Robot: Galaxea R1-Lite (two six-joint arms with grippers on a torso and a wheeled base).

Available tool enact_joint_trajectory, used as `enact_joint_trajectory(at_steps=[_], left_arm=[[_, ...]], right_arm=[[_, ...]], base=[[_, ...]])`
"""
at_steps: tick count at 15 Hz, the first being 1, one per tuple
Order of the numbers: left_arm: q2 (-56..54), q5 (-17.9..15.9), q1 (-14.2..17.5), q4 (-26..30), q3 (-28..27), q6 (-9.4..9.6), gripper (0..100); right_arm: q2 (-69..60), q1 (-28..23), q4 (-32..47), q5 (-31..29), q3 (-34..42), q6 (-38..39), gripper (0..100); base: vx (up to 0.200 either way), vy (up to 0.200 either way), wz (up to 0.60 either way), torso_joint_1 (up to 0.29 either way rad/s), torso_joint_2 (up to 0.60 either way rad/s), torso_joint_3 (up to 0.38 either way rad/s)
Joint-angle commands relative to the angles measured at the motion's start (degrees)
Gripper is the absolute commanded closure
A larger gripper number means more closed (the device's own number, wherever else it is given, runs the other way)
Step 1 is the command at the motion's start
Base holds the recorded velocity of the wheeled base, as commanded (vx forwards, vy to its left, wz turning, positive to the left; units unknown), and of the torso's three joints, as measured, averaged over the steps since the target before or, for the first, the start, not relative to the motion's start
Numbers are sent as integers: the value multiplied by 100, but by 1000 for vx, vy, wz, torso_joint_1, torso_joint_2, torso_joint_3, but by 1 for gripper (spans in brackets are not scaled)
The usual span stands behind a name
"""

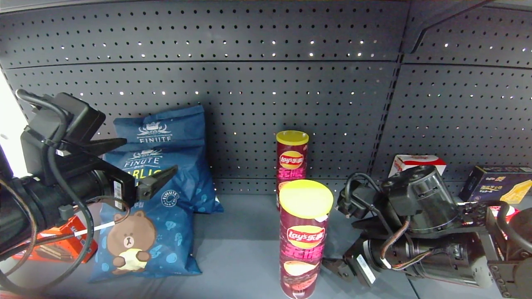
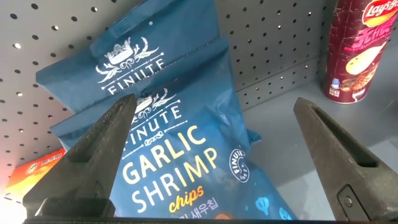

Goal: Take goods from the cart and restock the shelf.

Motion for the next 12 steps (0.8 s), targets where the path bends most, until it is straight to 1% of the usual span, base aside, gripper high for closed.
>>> enact_joint_trajectory(at_steps=[1, 12], left_arm=[[1, 1, 0, -5, 3, -1, 0], [1, 1, 0, -5, 56, -1, 0]], right_arm=[[0, 1, -10, -2, -1, -2, 0], [-70, -17, -1, -2, -27, -2, 0]], base=[[0, 0, 0, 0, 0, 0], [0, 0, 0, 0, 0, 0]])
